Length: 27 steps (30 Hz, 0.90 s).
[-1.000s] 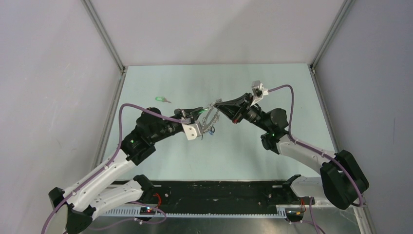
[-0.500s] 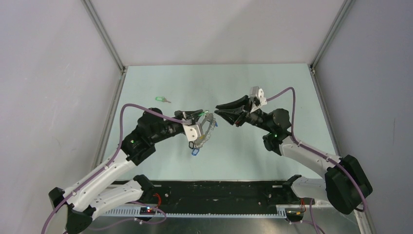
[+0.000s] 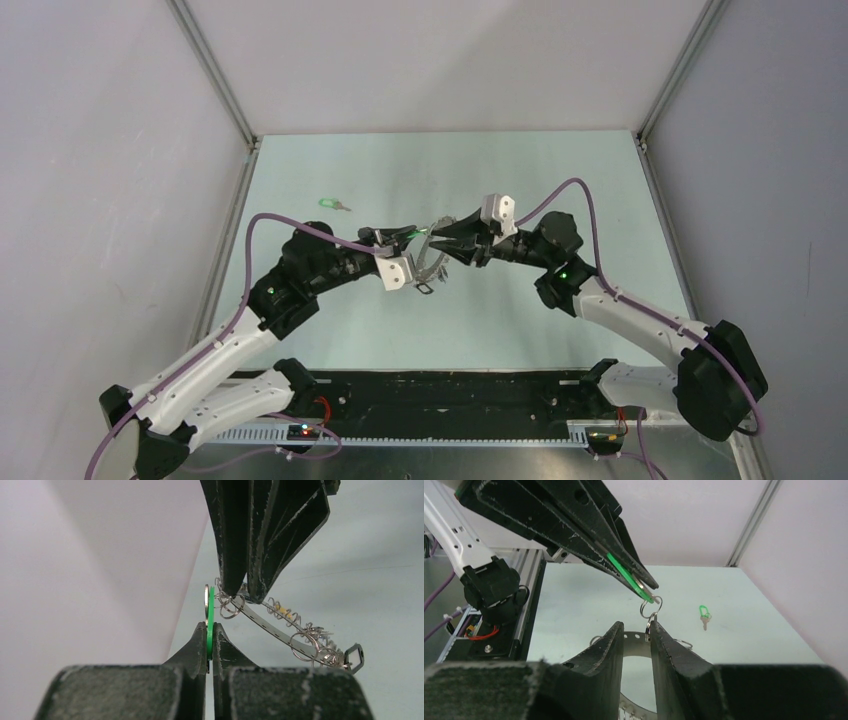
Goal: Remove the keys from the keyring
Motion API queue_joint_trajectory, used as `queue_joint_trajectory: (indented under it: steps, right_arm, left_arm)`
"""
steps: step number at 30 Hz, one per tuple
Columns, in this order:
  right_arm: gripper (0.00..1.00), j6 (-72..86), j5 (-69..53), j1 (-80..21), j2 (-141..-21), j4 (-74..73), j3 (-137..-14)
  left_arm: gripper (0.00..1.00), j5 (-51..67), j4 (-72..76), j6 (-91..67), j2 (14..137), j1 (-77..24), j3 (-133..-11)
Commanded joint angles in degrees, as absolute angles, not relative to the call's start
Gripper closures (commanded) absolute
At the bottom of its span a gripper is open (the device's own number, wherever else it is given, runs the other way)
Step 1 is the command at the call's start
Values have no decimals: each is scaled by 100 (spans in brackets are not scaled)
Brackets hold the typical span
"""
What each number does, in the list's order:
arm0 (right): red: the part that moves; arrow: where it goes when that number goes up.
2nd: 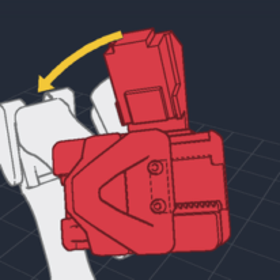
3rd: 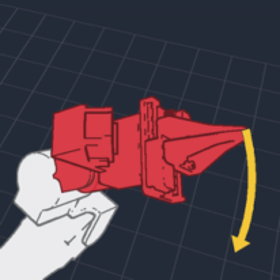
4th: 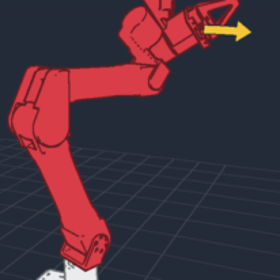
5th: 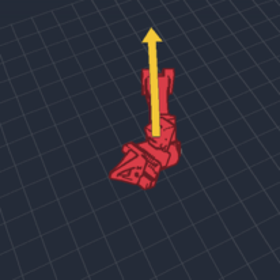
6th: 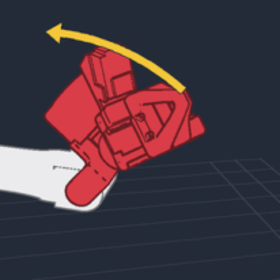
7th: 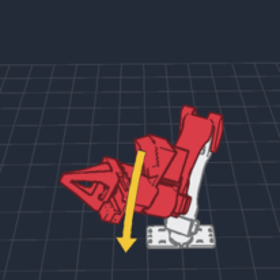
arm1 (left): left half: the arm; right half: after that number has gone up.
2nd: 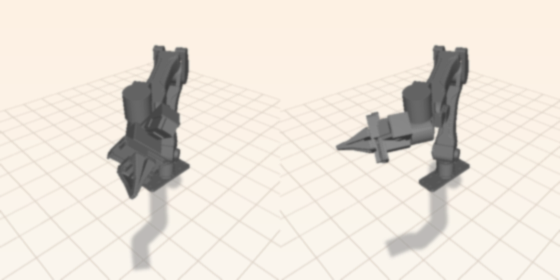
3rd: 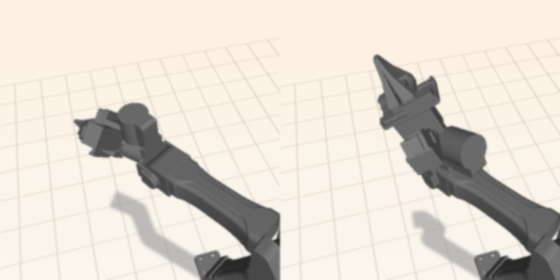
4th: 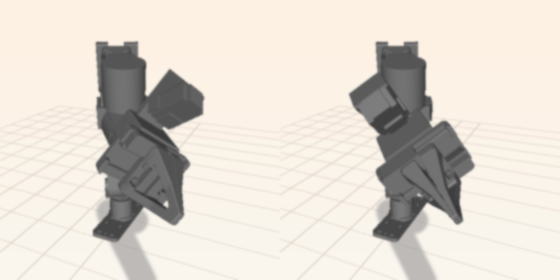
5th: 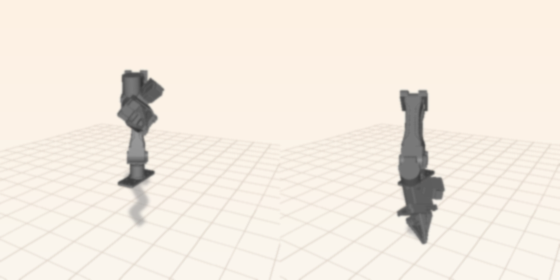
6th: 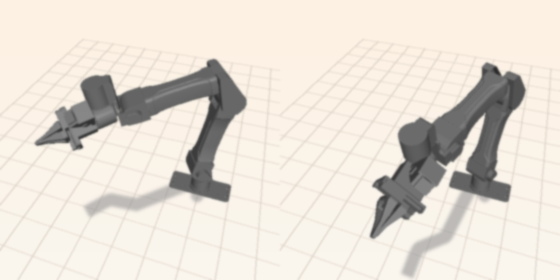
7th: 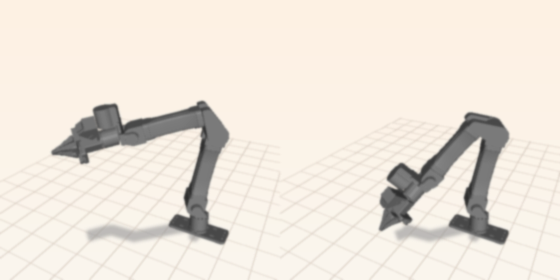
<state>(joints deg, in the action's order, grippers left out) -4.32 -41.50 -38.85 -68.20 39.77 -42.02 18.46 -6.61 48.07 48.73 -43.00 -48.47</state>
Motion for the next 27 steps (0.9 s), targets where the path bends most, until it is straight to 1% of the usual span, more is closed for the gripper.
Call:
queue_joint_trajectory:
  steps: [1,17,19,20,21,22,27]
  right_arm:
    - [70,-840,-4036,-3994,-6792,3695,-4531]
    - [72,-936,-3831,-4114,-7046,3664,-4728]
    - [79,-932,-3806,-4120,-7063,3684,-4729]
    - [87,-932,-3803,-4121,-7065,3689,-4724]
    - [92,-932,-3800,-4120,-7062,3686,-4727]
    - [100,-932,-3776,-4121,-7055,3650,-4728]
    - [100,-1022,-3698,-4106,-6884,3313,-4728]
  left_arm:
    - [100,1968,-251,4884,4741,-4293,-4922]
    - [100,2004,-255,4869,4703,-4290,-4922]
    - [100,2006,-255,4869,4703,-4295,-4922]
    - [100,2009,-255,4869,4703,-4290,-4922]
    - [100,2007,-255,4869,4707,-4292,-4922]
    - [100,1997,-255,4869,4704,-4292,-4922]
    - [100,1810,-255,4866,4679,-4286,-4922]
